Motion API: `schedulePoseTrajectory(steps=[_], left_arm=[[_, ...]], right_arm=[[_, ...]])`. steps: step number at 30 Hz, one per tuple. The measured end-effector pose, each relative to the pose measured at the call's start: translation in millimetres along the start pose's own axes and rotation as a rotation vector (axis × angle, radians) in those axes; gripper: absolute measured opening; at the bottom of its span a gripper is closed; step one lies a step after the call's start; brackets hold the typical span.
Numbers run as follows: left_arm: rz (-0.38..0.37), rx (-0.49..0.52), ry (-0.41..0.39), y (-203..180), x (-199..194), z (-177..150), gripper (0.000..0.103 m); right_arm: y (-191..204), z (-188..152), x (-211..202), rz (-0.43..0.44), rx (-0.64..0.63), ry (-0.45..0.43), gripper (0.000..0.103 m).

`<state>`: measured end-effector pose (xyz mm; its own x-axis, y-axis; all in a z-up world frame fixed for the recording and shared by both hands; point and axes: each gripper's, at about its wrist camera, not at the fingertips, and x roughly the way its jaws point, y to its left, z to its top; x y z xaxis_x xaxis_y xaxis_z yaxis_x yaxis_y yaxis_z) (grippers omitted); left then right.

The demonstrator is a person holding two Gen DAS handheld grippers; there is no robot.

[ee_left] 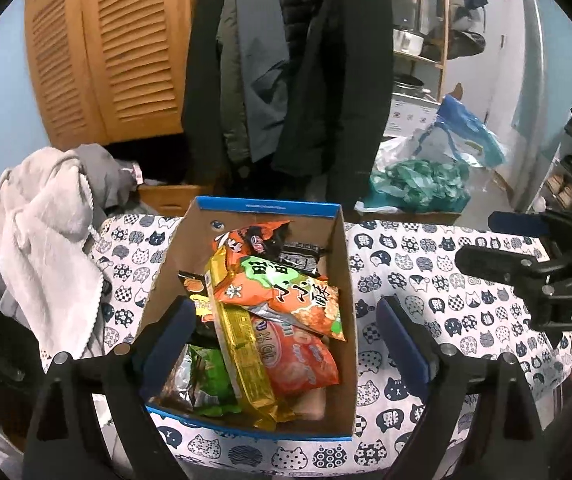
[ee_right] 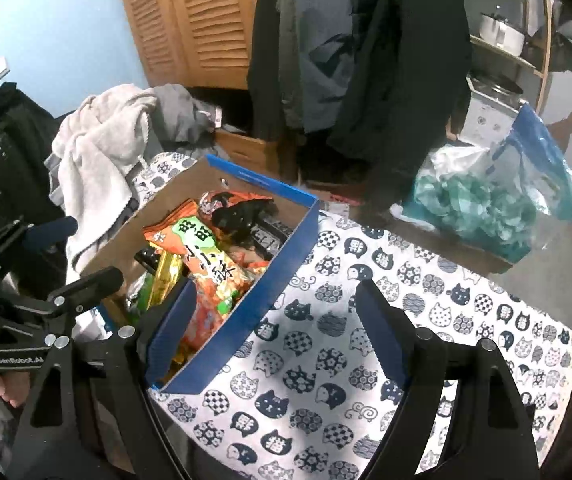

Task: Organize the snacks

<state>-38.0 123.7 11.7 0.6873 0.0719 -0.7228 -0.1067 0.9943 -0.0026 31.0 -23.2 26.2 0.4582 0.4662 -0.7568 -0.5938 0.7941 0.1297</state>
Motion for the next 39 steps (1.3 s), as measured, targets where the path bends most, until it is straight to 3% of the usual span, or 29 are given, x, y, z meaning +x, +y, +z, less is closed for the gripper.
schedulePoseTrajectory(steps=[5,9,13,39], left_arm=[[-0.024,-0.014,-0.004,-1,-3,-3,0.093],[-0.028,0.012,-0.012,-8,-1,-2,0.099],[-0.006,0.047,-0.018,-17,1,0,0.099],[-0.027,0.007,0.01,-24,10,7,0.099]], right_arm=[[-4,-7,-5,-0.005,-0.005,0.001,0.082],[-7,-12,-7,-0.01,-0.01,0.005,0.081],[-11,-12,-8,-0.026,-0.001,-0.003,0.081],[-25,-12,-9,-0.038,0.025,-0.009,0.082]])
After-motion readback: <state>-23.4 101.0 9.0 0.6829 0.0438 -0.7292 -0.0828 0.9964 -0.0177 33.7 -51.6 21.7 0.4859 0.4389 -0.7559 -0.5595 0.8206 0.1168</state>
